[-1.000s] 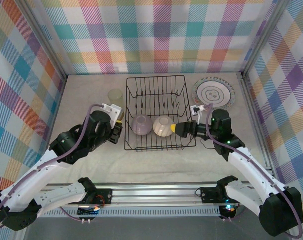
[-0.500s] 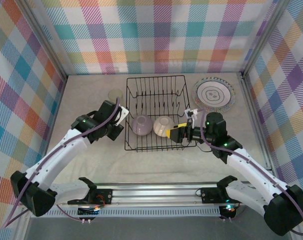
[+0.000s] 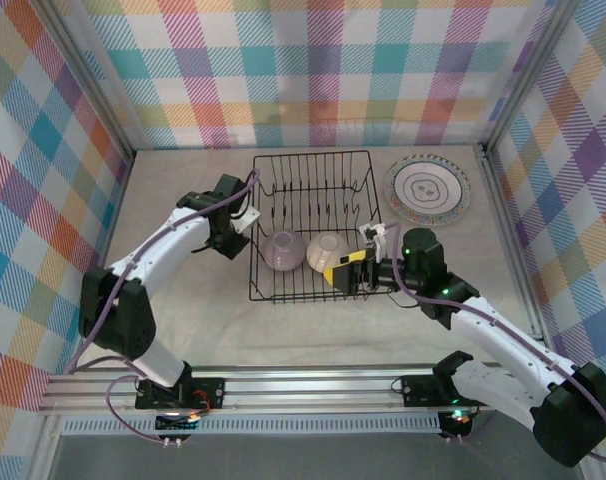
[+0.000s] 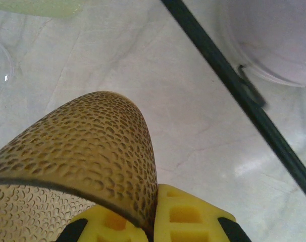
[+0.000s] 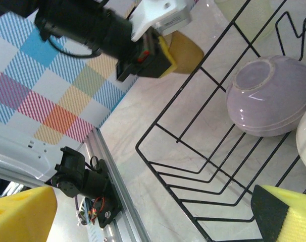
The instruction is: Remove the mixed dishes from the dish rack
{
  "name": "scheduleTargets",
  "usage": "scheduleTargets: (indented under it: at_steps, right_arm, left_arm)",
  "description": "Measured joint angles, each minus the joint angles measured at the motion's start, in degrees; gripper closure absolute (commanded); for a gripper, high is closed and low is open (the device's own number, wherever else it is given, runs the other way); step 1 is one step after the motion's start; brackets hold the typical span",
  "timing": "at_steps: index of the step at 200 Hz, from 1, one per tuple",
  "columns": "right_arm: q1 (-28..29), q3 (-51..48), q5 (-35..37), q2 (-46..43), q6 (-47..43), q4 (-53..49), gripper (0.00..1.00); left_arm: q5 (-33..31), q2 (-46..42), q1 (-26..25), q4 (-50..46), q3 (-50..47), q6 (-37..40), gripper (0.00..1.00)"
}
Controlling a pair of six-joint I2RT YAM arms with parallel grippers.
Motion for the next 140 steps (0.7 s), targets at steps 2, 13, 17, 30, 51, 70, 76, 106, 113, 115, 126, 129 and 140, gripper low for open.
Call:
scheduleTargets:
  at_steps: [2,13,17,30,51,70,76,106,113,115,126,129,140]
  right_arm:
    - [0.1,0.0,0.1,0.0,0.0,0.0,0.01]
    - [0.8,0.0,0.6,0.2,-0.5,0.0,0.01]
    - [1.1,0.0,0.8,0.3,-0.7,0.0,0.01]
    - [1.8,0.0,1.6,0.3,-1.3,0.0,0.01]
    - [2.7,0.0,2.5,0.9,-1.9,-0.1,0.01]
    - [3.6,0.0,3.3,1.4,-2.6,-0.2,0.01]
    - [3.8,0.0,3.6,1.4,-2.8,-0.3,0.01]
    - [4.8,0.0,4.9,1.5,-3.7,-0.5,0.01]
    - [4.9,0.0,5.1,1.7,-3.9,-0.5,0.01]
    - [4.9,0.0,5.1,1.7,-4.0,-0.5,0.01]
    - [5.1,0.0,5.5,2.1,-4.3,-0.7,0.01]
    - [5.2,0.0,5.6,2.2,-4.4,-0.7,0.01]
    - [5.4,0.0,5.9,2.6,-4.5,-0.9,0.01]
  left_arm:
    - [0.0,0.4,0.1,0.0,0.3,0.1,1.0]
    - [-0.5,2.8,0.8,0.0,2.1,0.7,1.0]
    - [-0.7,3.5,1.0,0.0,2.6,0.8,1.0]
    - [-1.0,5.8,1.5,0.1,4.2,1.2,1.0]
    - [-1.0,8.5,2.4,0.0,6.8,1.5,1.0]
    - [-1.0,11.0,3.1,-0.1,9.3,1.9,1.0]
    - [-1.0,11.8,3.2,-0.1,9.9,2.0,1.0]
    - [-1.0,15.1,4.4,-0.1,11.6,2.2,1.0]
    - [-1.0,15.8,4.7,-0.1,11.8,2.2,1.0]
    - [-1.0,16.0,4.8,-0.1,11.9,2.2,1.0]
    - [-1.0,17.0,5.1,-0.2,12.4,2.2,1.0]
    - [-1.0,17.2,5.2,-0.2,12.6,2.2,1.0]
    - [-1.0,18.1,5.4,-0.2,13.2,2.2,1.0]
